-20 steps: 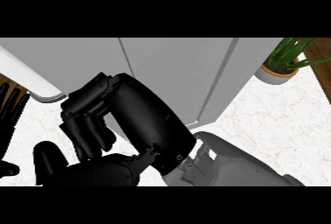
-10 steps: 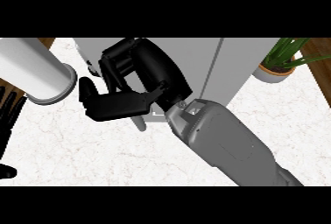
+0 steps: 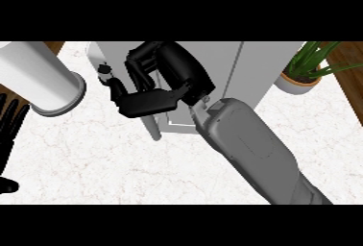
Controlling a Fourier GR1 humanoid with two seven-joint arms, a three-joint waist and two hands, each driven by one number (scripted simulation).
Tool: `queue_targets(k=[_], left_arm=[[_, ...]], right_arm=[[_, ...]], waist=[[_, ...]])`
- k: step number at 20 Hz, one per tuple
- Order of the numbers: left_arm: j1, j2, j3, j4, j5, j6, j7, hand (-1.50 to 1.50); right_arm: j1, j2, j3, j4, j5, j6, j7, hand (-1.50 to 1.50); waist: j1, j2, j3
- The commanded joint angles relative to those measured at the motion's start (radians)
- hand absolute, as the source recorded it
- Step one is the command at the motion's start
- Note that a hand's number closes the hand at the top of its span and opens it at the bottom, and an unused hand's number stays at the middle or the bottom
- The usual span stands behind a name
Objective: Pick up the wine, place it into the cabinet and close the cabinet
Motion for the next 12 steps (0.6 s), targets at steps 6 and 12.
queue_targets(k=[6, 12], left_arm=[[-0.050, -0.013, -0.014, -0.012, -0.006, 0.025, 0.042, -1.50], [-0.030, -0.006, -0.013, -0.042, -0.001, -0.004, 0.044, -1.50]], right_arm=[[-0.006, -0.071, -0.095, 0.198, 0.041, 0.039, -0.102, 1.50], [-0.051, -0.067, -0.121, 0.232, 0.044, 0.042, -0.113, 1.50]], waist=[[-0.003, 0.035, 0.007], [0.010, 0.035, 0.007]])
